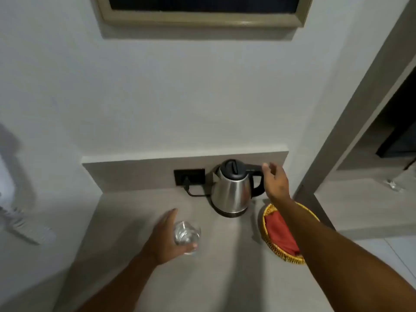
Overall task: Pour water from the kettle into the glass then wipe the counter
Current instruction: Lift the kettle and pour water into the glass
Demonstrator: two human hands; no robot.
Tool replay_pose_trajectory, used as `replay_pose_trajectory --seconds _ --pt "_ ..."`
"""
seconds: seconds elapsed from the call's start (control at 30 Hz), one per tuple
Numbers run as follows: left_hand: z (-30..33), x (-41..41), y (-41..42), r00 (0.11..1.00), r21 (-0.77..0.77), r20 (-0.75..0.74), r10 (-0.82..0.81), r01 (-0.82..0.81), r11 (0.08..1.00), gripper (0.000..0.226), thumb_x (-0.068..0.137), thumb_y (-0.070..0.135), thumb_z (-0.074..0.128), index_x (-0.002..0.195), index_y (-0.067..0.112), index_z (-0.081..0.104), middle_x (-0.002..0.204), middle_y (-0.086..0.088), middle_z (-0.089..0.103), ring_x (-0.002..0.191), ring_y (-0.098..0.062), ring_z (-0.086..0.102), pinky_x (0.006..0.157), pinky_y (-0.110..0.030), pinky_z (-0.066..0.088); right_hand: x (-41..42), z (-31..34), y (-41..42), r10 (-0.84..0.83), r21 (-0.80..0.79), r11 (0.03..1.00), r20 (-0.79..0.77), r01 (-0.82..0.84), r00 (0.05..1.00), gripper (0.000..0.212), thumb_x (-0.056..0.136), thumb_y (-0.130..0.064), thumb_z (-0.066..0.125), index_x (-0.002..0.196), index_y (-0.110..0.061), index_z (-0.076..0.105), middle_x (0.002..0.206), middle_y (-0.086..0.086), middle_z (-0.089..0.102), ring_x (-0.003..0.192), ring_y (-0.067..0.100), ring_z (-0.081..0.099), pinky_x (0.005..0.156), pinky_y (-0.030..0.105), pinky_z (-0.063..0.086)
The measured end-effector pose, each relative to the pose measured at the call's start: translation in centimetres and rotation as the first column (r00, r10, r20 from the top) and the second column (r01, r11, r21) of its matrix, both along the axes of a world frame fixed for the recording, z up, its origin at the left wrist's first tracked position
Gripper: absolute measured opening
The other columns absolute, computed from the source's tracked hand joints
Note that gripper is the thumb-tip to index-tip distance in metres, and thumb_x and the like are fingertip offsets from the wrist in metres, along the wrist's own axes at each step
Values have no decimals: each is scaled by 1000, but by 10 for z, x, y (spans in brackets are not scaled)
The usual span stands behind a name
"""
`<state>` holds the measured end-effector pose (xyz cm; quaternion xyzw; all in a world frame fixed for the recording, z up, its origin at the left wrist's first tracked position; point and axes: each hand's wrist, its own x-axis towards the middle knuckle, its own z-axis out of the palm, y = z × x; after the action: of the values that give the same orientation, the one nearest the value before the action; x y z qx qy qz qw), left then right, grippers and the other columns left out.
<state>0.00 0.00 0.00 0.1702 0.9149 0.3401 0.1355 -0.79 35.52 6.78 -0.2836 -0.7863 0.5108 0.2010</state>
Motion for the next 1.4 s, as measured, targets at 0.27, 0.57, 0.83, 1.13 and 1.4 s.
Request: replay_pose_trajectory --seconds 0.27,0.57,0.83,1.13,1.4 --pt "-34 6 14 974 208 136 180 -205 956 80 50 23 101 121 30 63 118 9 72 109 -9 69 96 -35 58 -36 -6 4 -107 -204 973 35 112 994 46 99 -51 50 91 -7 65 81 2 60 77 16 55 65 27 42" --pt "-46 9 13 963 288 179 199 -245 926 79 50 15 99 108 54 63 106 27 71 98 -2 71 76 -13 56 -58 -19 7 -162 -178 968 104 178 981 42 91 -49 64 63 -18 55 66 -1 56 63 16 55 56 29 42" --pt "-40 15 16 954 306 164 251 -291 906 78 53 9 101 116 36 64 105 19 71 93 9 68 76 1 46 -53 30 -19 199 240 952 -7 -192 980 42 85 -44 64 64 -8 66 63 17 66 59 25 62 61 42 56" --pt "-44 13 18 949 275 136 285 -313 909 80 49 16 102 119 29 66 104 11 71 96 -10 68 79 -3 48 -23 78 -100 600 748 505 55 -431 798 41 84 -43 66 56 -13 62 53 2 58 52 20 53 60 29 44" --pt "-43 15 15 949 283 180 259 -302 910 71 55 16 99 115 33 63 103 10 71 99 -16 71 77 -15 51 -10 80 -143 674 868 151 260 -473 691 44 86 -46 61 60 -11 63 60 0 57 61 21 54 82 41 44"
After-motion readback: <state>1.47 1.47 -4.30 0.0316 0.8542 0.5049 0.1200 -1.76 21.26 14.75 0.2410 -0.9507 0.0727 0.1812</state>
